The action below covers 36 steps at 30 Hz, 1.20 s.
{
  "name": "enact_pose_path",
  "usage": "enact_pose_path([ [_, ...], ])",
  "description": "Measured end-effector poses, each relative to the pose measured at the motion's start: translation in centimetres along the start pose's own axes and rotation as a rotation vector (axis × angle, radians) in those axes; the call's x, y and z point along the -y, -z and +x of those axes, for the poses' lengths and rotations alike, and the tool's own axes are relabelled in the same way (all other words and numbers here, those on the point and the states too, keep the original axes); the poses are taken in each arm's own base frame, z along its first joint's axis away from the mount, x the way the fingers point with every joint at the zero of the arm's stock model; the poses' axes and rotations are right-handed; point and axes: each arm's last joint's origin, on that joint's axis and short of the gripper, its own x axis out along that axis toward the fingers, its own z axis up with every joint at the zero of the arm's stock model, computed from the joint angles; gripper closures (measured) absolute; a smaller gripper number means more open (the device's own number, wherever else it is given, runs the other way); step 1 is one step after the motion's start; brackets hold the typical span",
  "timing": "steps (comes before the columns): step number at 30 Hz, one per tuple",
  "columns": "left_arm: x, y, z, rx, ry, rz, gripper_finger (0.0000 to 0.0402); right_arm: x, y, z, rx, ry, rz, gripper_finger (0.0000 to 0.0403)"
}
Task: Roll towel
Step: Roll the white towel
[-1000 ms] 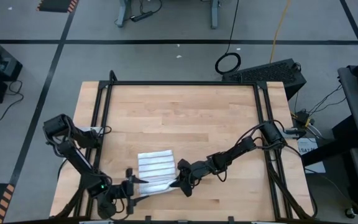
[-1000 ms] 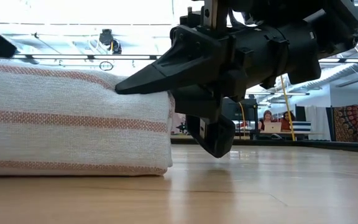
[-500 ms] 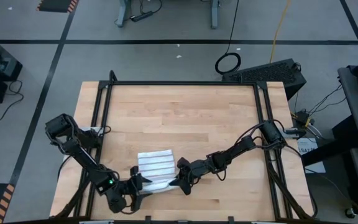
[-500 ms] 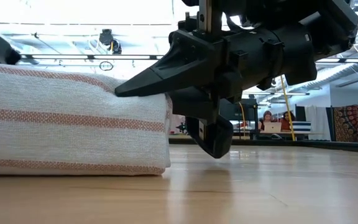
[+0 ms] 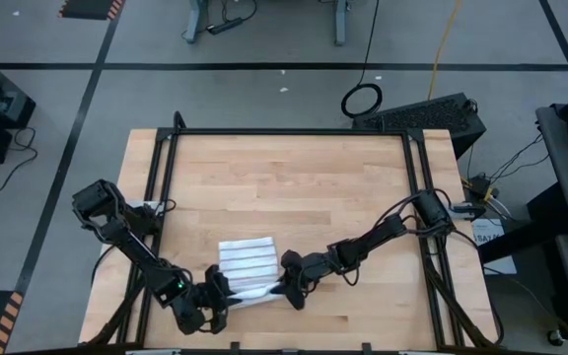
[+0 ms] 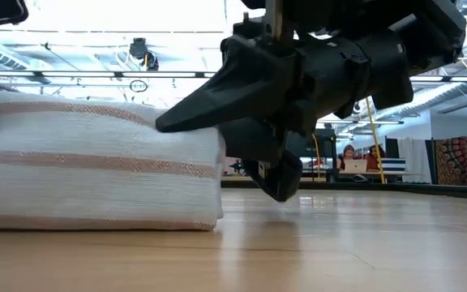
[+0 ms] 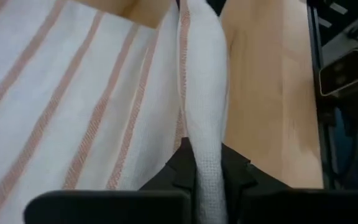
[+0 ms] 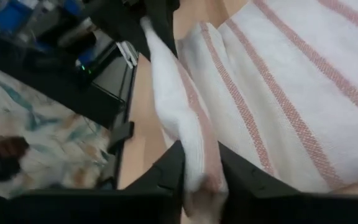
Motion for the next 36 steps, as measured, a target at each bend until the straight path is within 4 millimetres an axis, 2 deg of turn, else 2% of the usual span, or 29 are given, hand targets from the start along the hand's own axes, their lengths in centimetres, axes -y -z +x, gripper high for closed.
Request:
enact_pose_path([
  [3,0.1,0.2,-0.1,-0.010,0.007,-0.027,0.0377,-0.6,-0.4,-0.7,-0.034,0.027,-0.118,0.0300],
  [6,0.1,0.2,-0.3,-0.010,0.013,-0.041,0.0384,-1.7,-1.0,-2.2,-0.100,0.088,-0.273,0.0256],
  [10,0.0,-0.3,-0.3,0.005,0.016,-0.073,0.0383,-3.9,-1.8,-4.3,-0.138,0.106,-0.534,0.0207],
  [12,-0.5,-0.8,-0.2,0.024,0.025,-0.100,0.0383,-5.1,-1.7,-4.7,-0.100,0.112,-0.678,0.0197],
  [16,-1.6,-2.0,0.4,0.087,0.067,-0.148,0.0383,-6.0,-0.9,-4.7,-0.059,0.146,-0.869,0.0200],
  [19,-2.5,-2.3,0.9,0.098,0.122,-0.210,0.0383,-5.5,-0.8,-4.4,-0.039,0.221,-0.872,0.0212],
  [24,-3.4,-1.4,1.0,0.084,0.137,-0.296,0.0382,-5.0,-0.5,-3.8,-0.056,0.255,-0.897,0.0218],
  [32,-3.1,-0.3,0.3,0.094,0.133,-0.304,0.0382,-4.6,-3.1,-2.1,-0.124,0.326,-0.901,0.0217],
  [36,-3.5,0.1,0.3,0.078,0.087,-0.346,0.0382,-4.0,-4.1,-1.6,-0.206,0.214,-0.894,0.0231],
])
